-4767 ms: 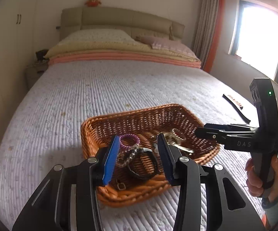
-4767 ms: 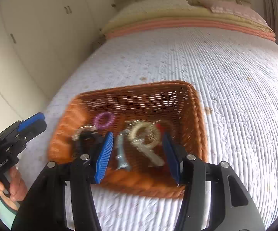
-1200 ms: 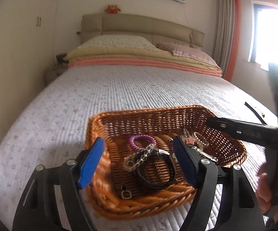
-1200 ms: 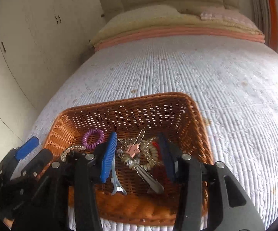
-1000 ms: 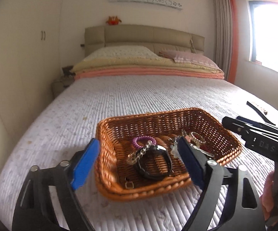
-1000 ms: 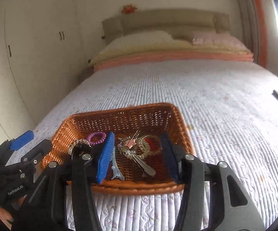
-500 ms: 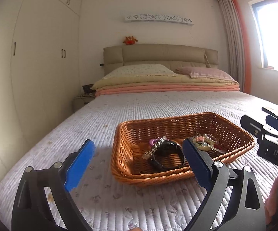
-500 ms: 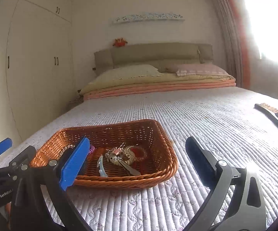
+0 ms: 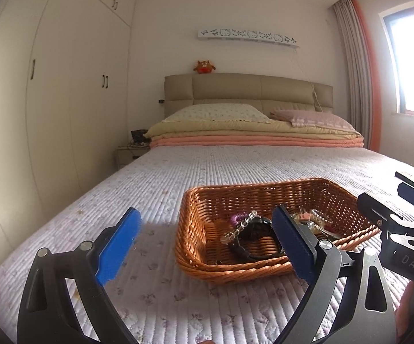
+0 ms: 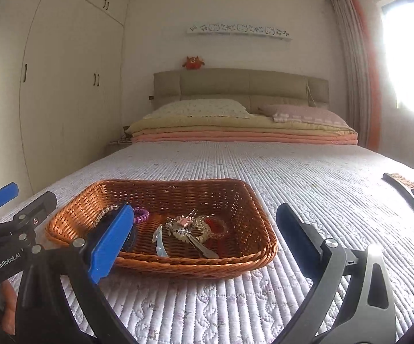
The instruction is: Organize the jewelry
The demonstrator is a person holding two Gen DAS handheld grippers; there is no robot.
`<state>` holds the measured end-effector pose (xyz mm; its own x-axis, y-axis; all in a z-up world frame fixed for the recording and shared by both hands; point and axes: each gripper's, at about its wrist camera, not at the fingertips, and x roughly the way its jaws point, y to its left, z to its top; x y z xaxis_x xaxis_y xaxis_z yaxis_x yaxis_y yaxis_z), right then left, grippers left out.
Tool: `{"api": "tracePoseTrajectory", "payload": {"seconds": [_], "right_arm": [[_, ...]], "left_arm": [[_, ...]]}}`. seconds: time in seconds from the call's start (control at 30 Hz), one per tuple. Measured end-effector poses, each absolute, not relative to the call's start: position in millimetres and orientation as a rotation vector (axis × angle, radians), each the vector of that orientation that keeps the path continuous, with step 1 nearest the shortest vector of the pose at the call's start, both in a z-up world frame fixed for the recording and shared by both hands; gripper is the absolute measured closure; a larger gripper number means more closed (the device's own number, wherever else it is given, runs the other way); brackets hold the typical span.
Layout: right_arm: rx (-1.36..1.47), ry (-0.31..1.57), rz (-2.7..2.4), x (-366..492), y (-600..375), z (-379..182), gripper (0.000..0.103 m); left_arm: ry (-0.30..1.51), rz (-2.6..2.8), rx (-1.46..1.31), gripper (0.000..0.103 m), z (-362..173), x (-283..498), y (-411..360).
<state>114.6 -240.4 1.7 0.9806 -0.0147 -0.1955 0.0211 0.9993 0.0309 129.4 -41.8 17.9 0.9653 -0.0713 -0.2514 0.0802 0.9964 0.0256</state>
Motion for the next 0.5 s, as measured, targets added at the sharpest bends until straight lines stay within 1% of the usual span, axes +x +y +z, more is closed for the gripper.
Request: {"api": "tracePoseTrajectory", "payload": {"seconds": [0.1,0.3,0.5], "right_arm": [[0.028,0.204,-0.019,116.5,-239.3,0.6,0.008],[0.032,0.230,-0.009,121.3,-239.7,-1.8,0.008],[0.045,0.246,-0.008,125.7,-242.8,-3.1,0.008]], "left_arm": [[0.255,-0.076,0.036,0.013,18.1,129.9,-40.9],[0.260,-0.077,0.040,0.009,18.3,130.7,-41.0],[0.264,-0.075,0.041,0.009,18.9,131.9,-41.7]]}}
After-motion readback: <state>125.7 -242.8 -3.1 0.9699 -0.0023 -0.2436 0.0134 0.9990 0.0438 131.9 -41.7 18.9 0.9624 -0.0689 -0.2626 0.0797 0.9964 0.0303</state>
